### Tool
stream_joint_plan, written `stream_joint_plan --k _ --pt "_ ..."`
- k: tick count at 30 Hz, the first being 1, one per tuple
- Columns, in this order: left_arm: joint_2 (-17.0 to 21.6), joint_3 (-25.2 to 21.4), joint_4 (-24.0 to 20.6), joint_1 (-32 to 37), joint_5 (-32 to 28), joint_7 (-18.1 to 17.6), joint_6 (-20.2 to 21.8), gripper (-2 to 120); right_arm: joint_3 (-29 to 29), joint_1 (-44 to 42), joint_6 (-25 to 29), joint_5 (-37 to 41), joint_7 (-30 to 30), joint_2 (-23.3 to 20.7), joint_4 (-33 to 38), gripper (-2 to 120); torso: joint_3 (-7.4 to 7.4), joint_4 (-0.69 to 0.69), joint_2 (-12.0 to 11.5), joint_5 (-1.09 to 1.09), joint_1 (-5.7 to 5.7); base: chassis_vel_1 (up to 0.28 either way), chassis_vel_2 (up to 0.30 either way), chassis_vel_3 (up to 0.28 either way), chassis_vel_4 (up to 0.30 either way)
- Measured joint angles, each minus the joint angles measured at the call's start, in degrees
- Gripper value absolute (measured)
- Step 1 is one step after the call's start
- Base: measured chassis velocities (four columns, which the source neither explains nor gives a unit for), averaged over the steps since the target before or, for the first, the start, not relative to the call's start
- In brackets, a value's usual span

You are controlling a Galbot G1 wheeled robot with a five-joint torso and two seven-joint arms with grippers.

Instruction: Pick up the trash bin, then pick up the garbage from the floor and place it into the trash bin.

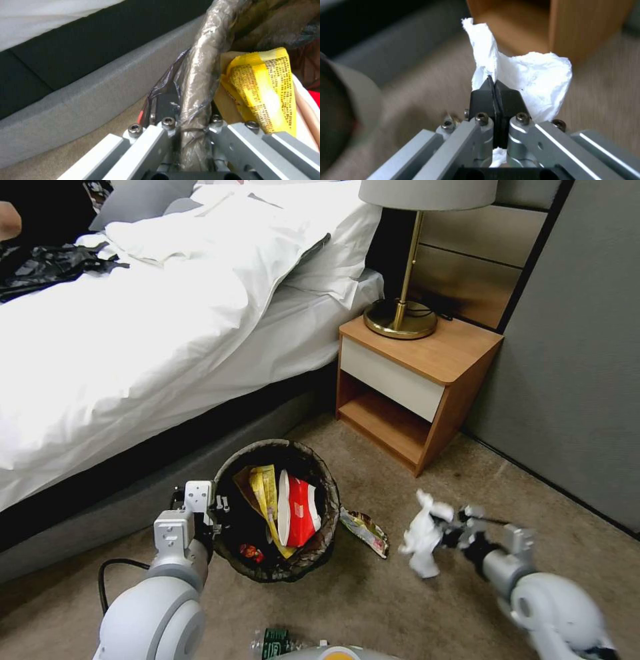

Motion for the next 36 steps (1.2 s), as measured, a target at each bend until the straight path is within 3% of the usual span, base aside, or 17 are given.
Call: stream_joint_plan --k 6,9,10,13,14,17,28,36 --pt "0.03 0.27 0.0 -0.15 -0.31 -0.03 0.0 0 2.25 3.23 -1.08 8.42 -1.94 -4.16 9.72 0 0.0 0.01 0.0 0.0 0.0 0.0 0.0 0.0 0.0" --pt "0.14 0.27 0.0 -0.18 -0.39 -0.04 0.0 0 1.01 6.37 4.18 13.36 -9.05 -9.33 12.31 0 0.0 0.02 0.0 -0.01 -0.01 0.0 0.0 0.0 0.0" --pt "0.14 0.27 0.0 -0.18 -0.39 -0.04 0.0 0 1.01 6.37 4.18 13.36 -9.05 -9.33 12.31 0 0.0 0.02 0.0 -0.01 -0.01 0.0 0.0 0.0 0.0" --pt "0.07 0.37 0.0 -0.19 -0.39 -0.05 0.0 0 -1.22 8.59 10.98 12.4 -19.85 -12.78 11.03 0 0.0 0.01 0.0 -0.01 0.0 0.0 0.0 0.0 0.0" --pt "0.07 0.37 0.0 -0.19 -0.39 -0.05 0.0 0 -1.22 8.59 10.98 12.4 -19.85 -12.78 11.03 0 0.0 0.01 0.0 -0.01 0.0 0.0 0.0 0.0 0.0" --pt "0.04 0.45 0.0 -0.21 -0.38 -0.06 0.0 0 -3.87 11.43 14.38 10.26 -27.31 -15.88 9.69 0 0.0 0.01 0.0 0.0 0.0 0.0 0.0 0.0 0.0" --pt "-0.37 0.38 0.0 -0.05 0.07 -0.06 0.0 0 -11.05 14.55 17.58 -1.89 -30.25 -18.9 7.62 0 0.0 0.0 0.0 0.0 0.0 0.0 0.0 0.0 0.0" --pt "-0.61 0.54 -0.13 0.3 0.59 -0.07 0.0 0 -18.99 20.24 17.53 -4.08 -27.6 -19.78 3.38 0 0.0 0.01 0.0 0.0 0.0 0.0 0.0 0.0 0.0"
